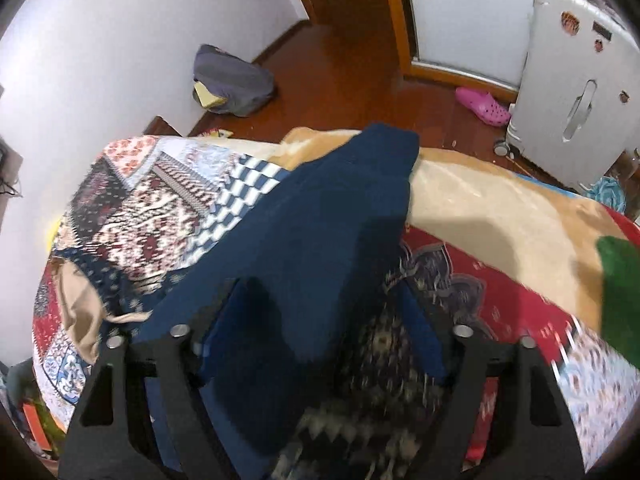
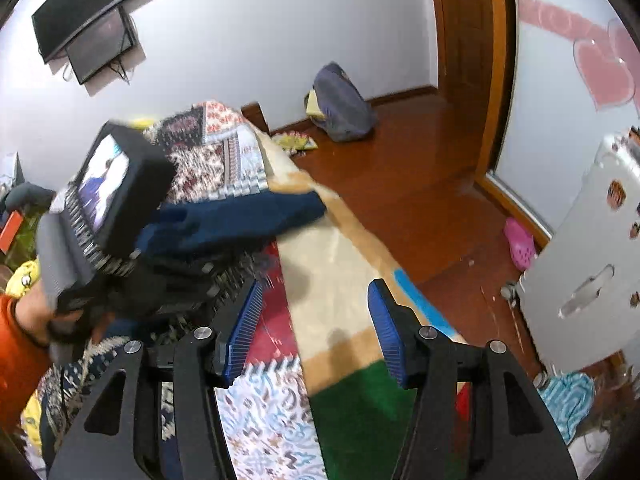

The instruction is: Fold large clothes

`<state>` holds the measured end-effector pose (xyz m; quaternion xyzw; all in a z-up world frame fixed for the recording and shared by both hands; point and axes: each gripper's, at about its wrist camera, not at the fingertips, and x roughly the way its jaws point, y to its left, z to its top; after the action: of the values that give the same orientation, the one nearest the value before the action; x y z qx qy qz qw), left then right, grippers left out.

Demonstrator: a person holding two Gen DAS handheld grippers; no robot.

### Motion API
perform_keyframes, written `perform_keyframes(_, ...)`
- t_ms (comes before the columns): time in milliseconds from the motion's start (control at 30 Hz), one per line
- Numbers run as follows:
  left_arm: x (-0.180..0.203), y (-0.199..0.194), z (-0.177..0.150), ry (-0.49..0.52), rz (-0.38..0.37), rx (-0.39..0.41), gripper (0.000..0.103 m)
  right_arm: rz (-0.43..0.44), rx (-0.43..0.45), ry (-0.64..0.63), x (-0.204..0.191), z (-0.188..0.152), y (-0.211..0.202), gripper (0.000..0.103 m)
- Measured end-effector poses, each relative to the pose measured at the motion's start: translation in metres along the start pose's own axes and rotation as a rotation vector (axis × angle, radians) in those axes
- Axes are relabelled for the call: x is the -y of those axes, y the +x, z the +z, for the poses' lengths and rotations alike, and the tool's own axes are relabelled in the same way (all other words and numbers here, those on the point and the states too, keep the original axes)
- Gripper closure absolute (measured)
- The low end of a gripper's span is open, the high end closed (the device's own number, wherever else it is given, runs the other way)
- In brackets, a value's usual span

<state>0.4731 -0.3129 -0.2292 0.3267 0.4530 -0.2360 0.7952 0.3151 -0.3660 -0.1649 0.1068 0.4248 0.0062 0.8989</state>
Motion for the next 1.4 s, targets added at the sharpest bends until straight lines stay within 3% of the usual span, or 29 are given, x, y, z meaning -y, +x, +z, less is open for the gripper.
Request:
perform_keyframes(33, 0.0, 0.004, 0.002, -0.009, -0.01, -0.003, 0.041, -0.004, -0.009, -0.003, 0.003, -0.003, 0.0, 0.052)
perform_keyframes(67, -0.002, 0.006, 0.004, -0.028, -0.029, 0.005, 0.051, -0.01, -0.023, -0.007, 0.003, -0.006, 0.003, 0.052)
perform_keyframes(100, -0.002, 0.006, 0.006, -0.046, -0.042, 0.01, 0.07, -0.015, -0.036, -0.01, 0.003, -0.008, 0.006, 0.052)
perform_keyframes(167, -0.009, 0.004, 0.008, -0.093, -0.053, 0.007, 0.094, -0.015, -0.047, -0.012, 0.005, -0.011, 0.008, 0.052)
perform_keyframes(367, -0.066, -0.058, -0.007, -0.257, -0.098, 0.171, 0.095, 0.026, -0.042, -0.023, -0.003, -0.004, 0.004, 0.052)
perform_keyframes(500, -0.12, -0.112, -0.04, -0.365, -0.075, 0.281, 0.096, 0.054, -0.027, -0.08, -0.027, 0.01, 0.005, 0.052)
perform_keyframes(600, -0.166, -0.147, -0.086, -0.481, -0.055, 0.329, 0.096, 0.078, -0.018, -0.128, -0.053, 0.021, 0.009, 0.052)
perform_keyframes(767, -0.211, -0.169, -0.173, -0.593, 0.067, 0.312, 0.096, 0.119, -0.03, -0.218, -0.099, 0.034, 0.031, 0.052)
perform_keyframes(967, -0.226, -0.131, -0.274, -0.734, 0.069, 0.153, 0.096, 0.074, -0.15, -0.327, -0.145, 0.024, 0.081, 0.052)
perform_keyframes(1167, -0.216, -0.081, -0.34, -0.792, 0.048, -0.009, 0.091, 0.063, -0.257, -0.366, -0.154, 0.0, 0.107, 0.052)
perform_keyframes(1233, -0.209, -0.073, -0.348, -0.773, 0.085, -0.038, 0.077, 0.058, -0.264, -0.369, -0.154, -0.004, 0.106, 0.05)
perform_keyframes(1300, -0.202, -0.072, -0.349, -0.734, 0.169, -0.048, 0.054, 0.046, -0.264, -0.378, -0.154, -0.007, 0.105, 0.049)
perform_keyframes(1400, -0.19, -0.076, -0.337, -0.631, 0.262, -0.044, 0.035, 0.034, -0.268, -0.389, -0.155, -0.007, 0.106, 0.047)
